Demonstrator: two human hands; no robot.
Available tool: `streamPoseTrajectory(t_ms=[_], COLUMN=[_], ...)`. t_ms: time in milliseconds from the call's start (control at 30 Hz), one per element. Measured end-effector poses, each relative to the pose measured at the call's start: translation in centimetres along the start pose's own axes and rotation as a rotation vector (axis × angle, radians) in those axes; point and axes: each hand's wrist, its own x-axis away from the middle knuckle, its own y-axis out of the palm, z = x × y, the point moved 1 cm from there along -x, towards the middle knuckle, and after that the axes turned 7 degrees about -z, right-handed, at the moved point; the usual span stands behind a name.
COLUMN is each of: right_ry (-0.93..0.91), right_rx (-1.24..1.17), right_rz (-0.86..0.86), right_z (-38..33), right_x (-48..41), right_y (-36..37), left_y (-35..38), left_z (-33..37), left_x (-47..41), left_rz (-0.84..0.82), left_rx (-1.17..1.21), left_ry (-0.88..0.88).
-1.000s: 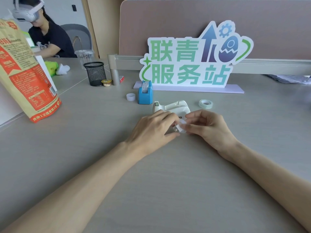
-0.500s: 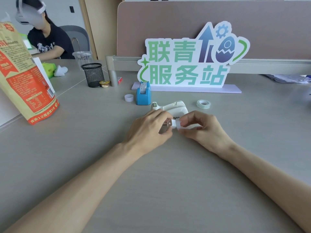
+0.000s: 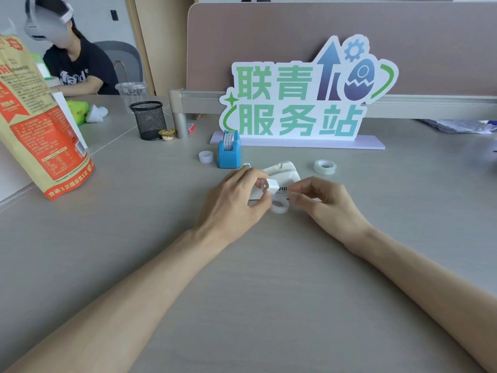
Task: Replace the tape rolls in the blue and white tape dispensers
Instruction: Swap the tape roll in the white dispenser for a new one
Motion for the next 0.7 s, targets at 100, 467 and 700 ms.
streamPoseTrajectory(t_ms=[100,467,700], right_ry=[0.058,0.219,0.032], right_rx=[-0.129,0.820,0.805], right_rz=[0.120,0.078,0.140], right_z=[0.7,3.1,2.1], right_x=[-0.9,-5.5,-2.2], right_y=[-0.9,-2.1,-2.2], left_y=[-0.1,0.1,0.2], left_z=[0.0,0.1,-0.1], left_x=[0.1,0.1,0.1], left_rz=[0.004,-0.085,-0.103], left_rx=[0.007,0.022,0.038], left_ry=[-0.022,-0.006,0.006])
